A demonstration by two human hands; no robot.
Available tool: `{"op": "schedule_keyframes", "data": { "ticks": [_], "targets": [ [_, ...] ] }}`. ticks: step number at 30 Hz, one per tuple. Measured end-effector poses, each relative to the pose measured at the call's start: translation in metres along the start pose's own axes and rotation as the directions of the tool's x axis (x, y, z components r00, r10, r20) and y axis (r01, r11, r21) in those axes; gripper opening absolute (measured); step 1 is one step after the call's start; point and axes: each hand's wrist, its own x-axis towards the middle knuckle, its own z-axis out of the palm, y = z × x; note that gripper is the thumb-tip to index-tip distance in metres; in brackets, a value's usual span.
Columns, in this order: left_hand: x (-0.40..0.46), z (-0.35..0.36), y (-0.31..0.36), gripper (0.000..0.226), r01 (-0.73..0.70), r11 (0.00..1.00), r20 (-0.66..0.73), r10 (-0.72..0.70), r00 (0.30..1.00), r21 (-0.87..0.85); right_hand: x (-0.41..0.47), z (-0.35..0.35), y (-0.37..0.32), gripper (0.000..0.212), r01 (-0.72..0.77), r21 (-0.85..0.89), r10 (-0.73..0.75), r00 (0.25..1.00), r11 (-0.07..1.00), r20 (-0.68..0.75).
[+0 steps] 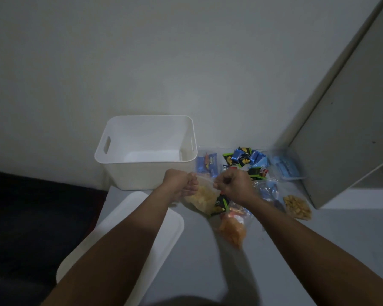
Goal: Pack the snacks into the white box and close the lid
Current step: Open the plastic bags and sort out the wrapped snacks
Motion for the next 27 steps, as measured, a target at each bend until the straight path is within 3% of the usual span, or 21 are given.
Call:
{"op": "schedule_keyframes", "data": {
  "ticks": [5, 10, 16, 22, 27],
  "targets": [
    [0.001, 0.003, -0.009, 0.008, -0.007, 1.0, -0.012, 0.007, 1.0, -0.019, -0.004, -0.001, 0.003, 0.013, -0.065, 0.123, 0.051, 0.992, 0.99, 0.118],
    [0.001, 0.001, -0.015, 0.009, -0.067, 0.997, 0.045, 0.066, 0.997, 0.041, -0.003, 0.0, 0.003, 0.008, -0.094, 0.136, 0.074, 0.987, 0.986, 0.145],
    [-0.002, -0.006, -0.016, 0.011, -0.143, 0.984, 0.065, 0.136, 0.988, 0.104, 0.0, 0.003, 0.001, 0.022, -0.177, 0.205, 0.147, 0.977, 0.963, 0.152],
    [0.001, -0.01, -0.016, 0.01, -0.077, 0.996, 0.052, 0.074, 0.996, 0.049, 0.001, 0.012, 0.003, 0.014, -0.161, 0.204, 0.135, 0.982, 0.966, 0.133],
    [0.006, -0.019, -0.015, 0.021, 0.05, 0.989, 0.035, -0.045, 0.998, -0.138, 0.014, 0.018, -0.007, 0.008, -0.121, 0.195, 0.115, 0.992, 0.973, 0.042]
  ]
}}
